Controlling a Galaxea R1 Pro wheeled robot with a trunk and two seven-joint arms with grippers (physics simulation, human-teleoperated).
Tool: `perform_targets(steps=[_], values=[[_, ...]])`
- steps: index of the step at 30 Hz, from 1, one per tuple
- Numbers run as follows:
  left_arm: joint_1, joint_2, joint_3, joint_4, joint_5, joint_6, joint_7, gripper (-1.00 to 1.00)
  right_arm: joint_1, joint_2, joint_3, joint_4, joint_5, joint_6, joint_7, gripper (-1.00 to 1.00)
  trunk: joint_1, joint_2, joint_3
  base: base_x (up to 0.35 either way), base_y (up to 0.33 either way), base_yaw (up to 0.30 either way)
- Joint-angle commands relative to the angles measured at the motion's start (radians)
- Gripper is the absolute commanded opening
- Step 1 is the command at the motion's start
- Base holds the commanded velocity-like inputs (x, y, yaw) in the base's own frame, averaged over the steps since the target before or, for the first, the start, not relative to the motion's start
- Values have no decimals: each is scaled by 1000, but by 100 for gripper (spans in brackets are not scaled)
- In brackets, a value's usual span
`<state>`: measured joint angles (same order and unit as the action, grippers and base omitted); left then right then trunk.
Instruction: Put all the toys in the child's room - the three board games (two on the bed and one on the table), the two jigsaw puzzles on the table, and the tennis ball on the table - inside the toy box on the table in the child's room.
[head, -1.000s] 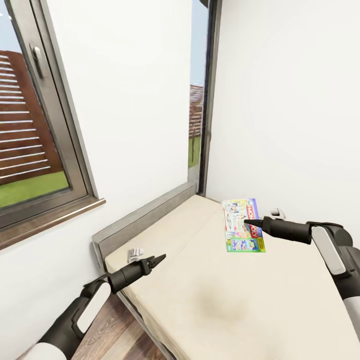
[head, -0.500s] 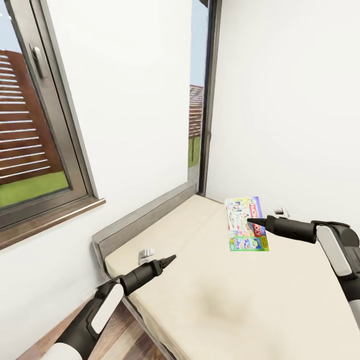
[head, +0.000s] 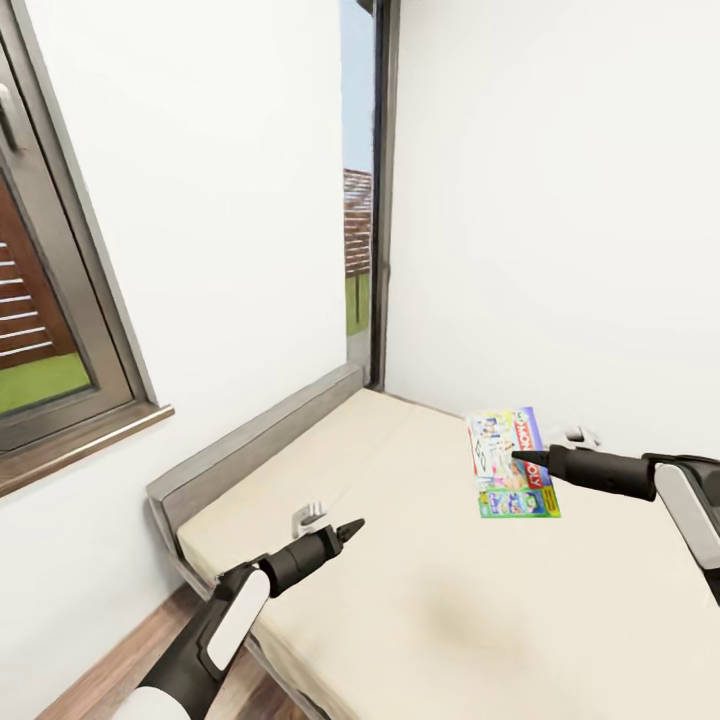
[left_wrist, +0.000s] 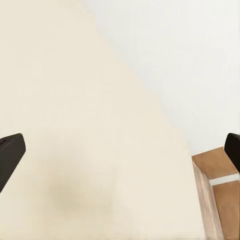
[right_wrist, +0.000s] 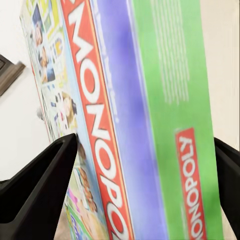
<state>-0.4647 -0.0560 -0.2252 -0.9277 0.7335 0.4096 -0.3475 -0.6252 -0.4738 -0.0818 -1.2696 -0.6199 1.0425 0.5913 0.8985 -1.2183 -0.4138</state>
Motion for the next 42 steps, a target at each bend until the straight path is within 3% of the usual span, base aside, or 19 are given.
perform_targets(steps=[1, 3, 28, 35, 42], values=[[0, -1, 1, 0, 8, 8, 3, 100, 0, -4, -2, 0, 5, 5, 9, -100, 0, -1, -1, 0, 0, -281], [1, -4, 2, 0, 8, 9, 12, 100, 5, -15, -2, -1, 5, 5, -16, -100, 0, -1, 0, 0, 0, -287], [2, -4, 1, -2, 6, 7, 16, 100, 5, -17, -6, -1, 3, 5, -30, -100, 0, -1, 9, 0, 0, -289], [7, 3, 4, -1, 5, 2, 16, 100, 3, -18, -68, -1, 4, 5, -31, -100, 0, -1, 11, 0, 0, -289], [7, 4, 4, 0, 5, 2, 16, 100, 2, -23, -87, -2, 4, 5, -30, -100, 0, -1, 14, 0, 0, -289]])
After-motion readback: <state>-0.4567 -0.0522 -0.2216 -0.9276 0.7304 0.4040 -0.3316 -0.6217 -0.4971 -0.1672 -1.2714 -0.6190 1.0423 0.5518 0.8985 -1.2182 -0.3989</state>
